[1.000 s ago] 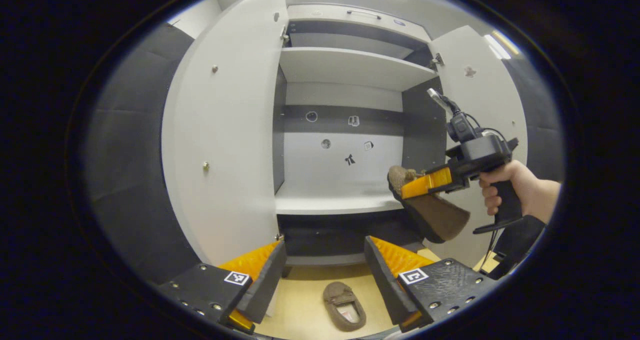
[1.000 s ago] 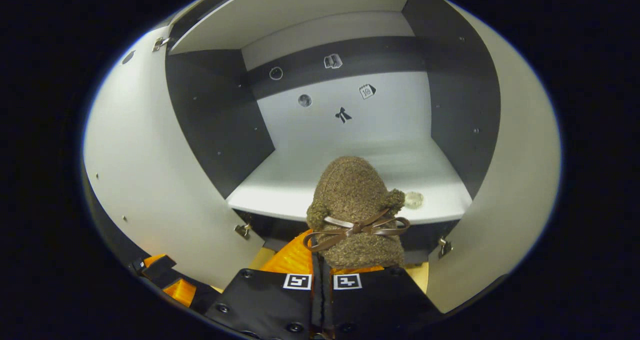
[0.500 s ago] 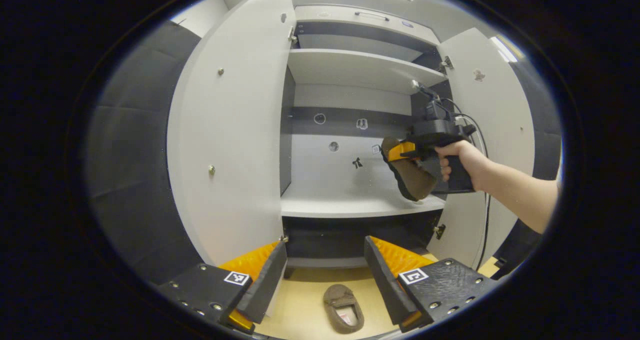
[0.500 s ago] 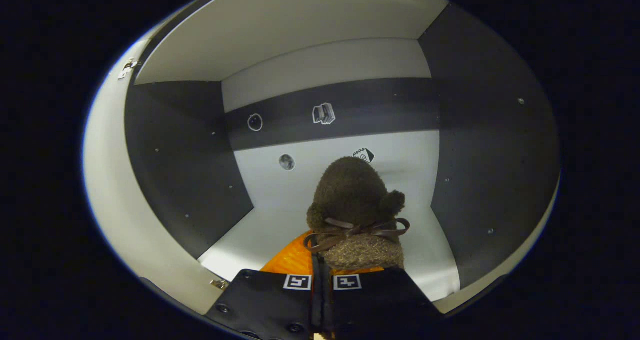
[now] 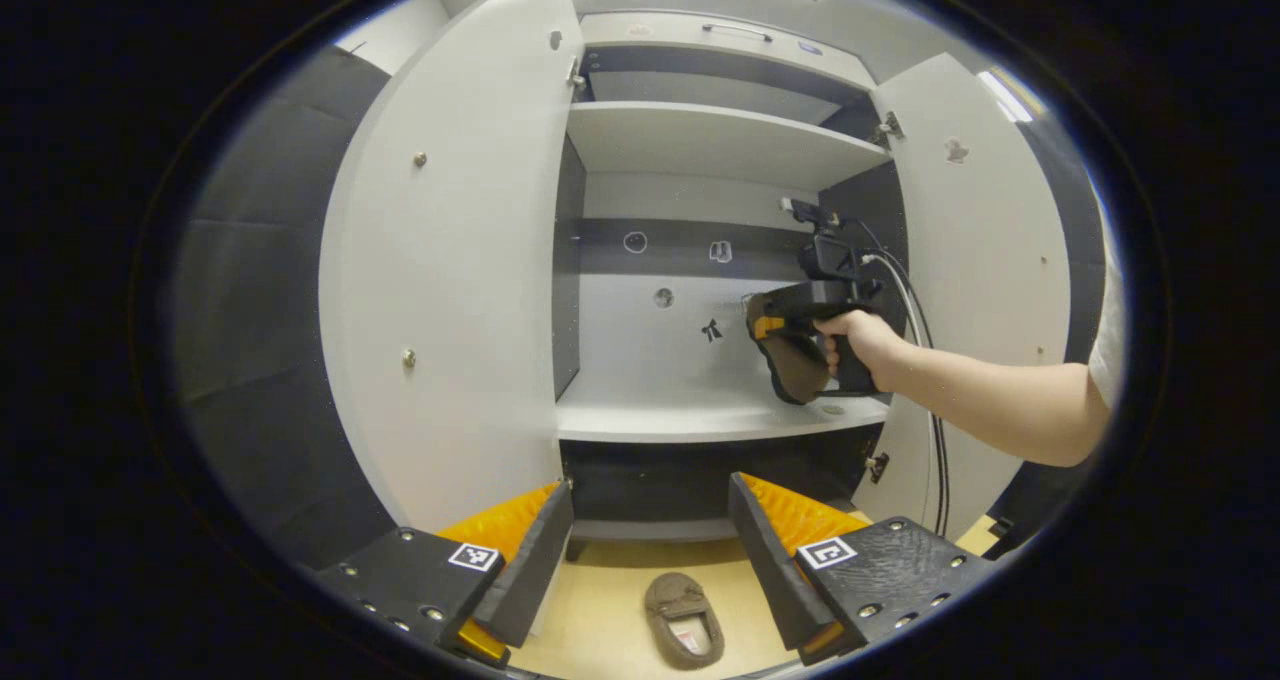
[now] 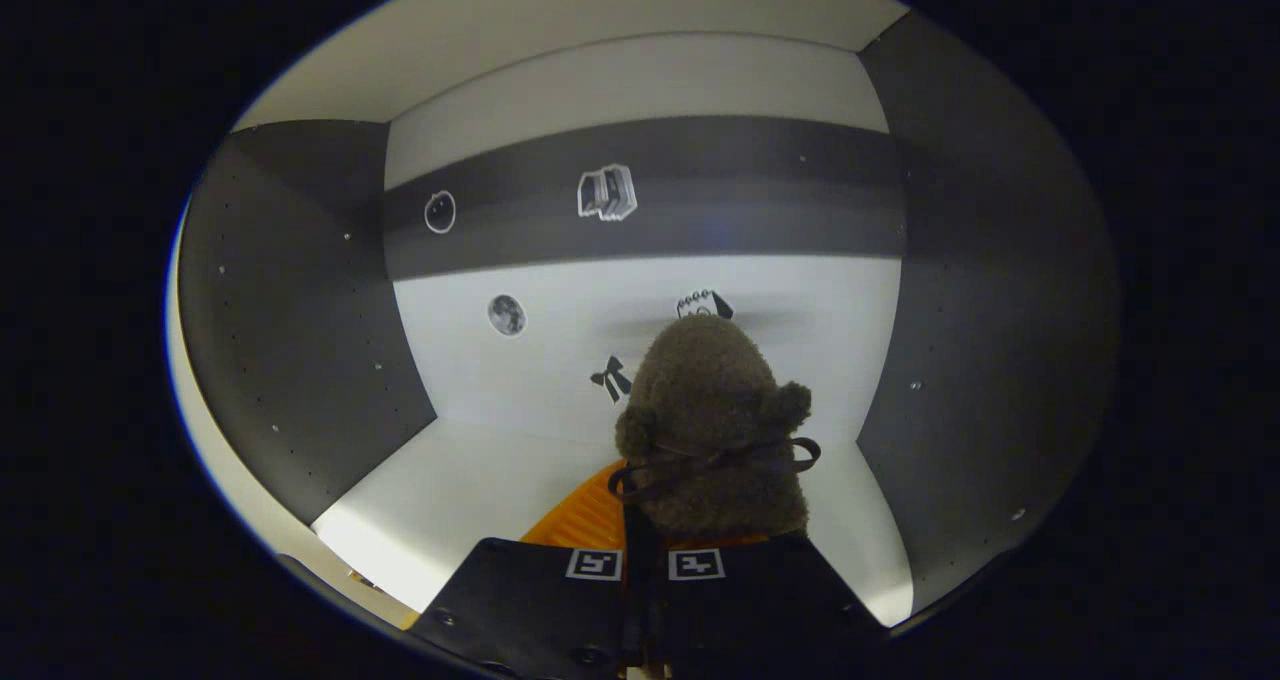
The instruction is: Grab one shoe with the right hand and put it into the shoe cabinet, grab the other shoe with the left hand and put it into the shoe cabinet; then close the right door with the right hand and the left door with the left hand.
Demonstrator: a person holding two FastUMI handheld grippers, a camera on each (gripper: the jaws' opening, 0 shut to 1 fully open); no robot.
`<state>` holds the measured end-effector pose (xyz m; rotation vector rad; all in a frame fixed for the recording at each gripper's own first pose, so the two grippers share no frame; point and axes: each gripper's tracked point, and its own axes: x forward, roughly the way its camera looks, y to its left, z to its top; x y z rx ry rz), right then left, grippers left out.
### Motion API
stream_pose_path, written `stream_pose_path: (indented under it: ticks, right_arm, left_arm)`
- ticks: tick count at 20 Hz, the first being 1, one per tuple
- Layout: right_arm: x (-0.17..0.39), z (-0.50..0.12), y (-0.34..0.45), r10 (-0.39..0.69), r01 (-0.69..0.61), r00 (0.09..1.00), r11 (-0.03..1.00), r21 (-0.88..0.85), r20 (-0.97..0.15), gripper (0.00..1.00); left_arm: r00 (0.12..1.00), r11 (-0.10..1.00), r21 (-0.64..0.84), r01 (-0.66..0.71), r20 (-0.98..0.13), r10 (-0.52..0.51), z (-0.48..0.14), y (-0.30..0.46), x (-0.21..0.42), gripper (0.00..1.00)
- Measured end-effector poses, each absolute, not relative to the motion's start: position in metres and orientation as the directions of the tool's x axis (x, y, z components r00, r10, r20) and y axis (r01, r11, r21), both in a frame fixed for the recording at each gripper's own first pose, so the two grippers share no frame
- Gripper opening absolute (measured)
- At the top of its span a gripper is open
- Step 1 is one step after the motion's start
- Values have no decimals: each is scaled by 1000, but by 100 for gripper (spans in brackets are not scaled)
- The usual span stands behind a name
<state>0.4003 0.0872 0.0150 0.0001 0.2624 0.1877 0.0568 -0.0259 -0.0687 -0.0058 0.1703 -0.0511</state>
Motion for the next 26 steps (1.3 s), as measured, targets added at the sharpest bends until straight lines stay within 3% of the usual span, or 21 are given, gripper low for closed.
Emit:
stream_pose_path:
  ticks: [2,3,5,7,8,9,10,11,14,18,19,21,26]
  right_arm:
    - [406,14,89,175,-174,959,984,22,-224,5]
    - [405,11,91,171,-173,960,985,10,-222,2]
    - [406,-1,91,155,-164,957,986,-18,-245,11]
    - [403,-25,98,177,-181,931,983,17,-319,12]
    - [400,-24,102,192,-195,927,981,23,-322,20]
    - [401,-18,97,177,-181,932,983,16,-316,15]
    - [399,-19,101,181,-185,926,983,21,-332,25]
    - [395,-22,106,202,-202,910,979,39,-363,27]
    - [381,-18,117,247,-233,881,969,84,-403,63]
    - [357,-4,116,237,-240,882,970,43,-406,89]
    - [351,2,113,232,-241,889,970,26,-394,89]
    - [336,15,106,215,-232,906,973,-5,-366,100]
    - [279,47,91,210,-219,945,976,-7,-252,100]
  left_arm:
    - [985,999,8,48,-167,-47,-67,-25,57,92]
    - [985,999,12,48,-168,-45,-66,-25,57,92]
    - [983,999,11,45,-176,-42,-69,-22,56,92]
    - [984,999,23,37,-177,-32,-68,-20,55,92]
    - [983,999,27,37,-178,-31,-69,-19,54,92]
    - [983,999,28,40,-180,-34,-70,-19,52,92]
    - [982,999,28,42,-183,-37,-72,-20,50,92]
    - [982,999,28,43,-187,-37,-74,-20,48,92]
    - [982,999,19,40,-187,-35,-75,-20,45,92]
    - [984,999,21,41,-176,-37,-73,-18,42,92]
    - [984,999,19,44,-176,-40,-74,-18,42,92]
    - [981,998,11,56,-184,-53,-79,-20,40,92]
    - [974,998,21,62,-218,-56,-98,-17,44,92]
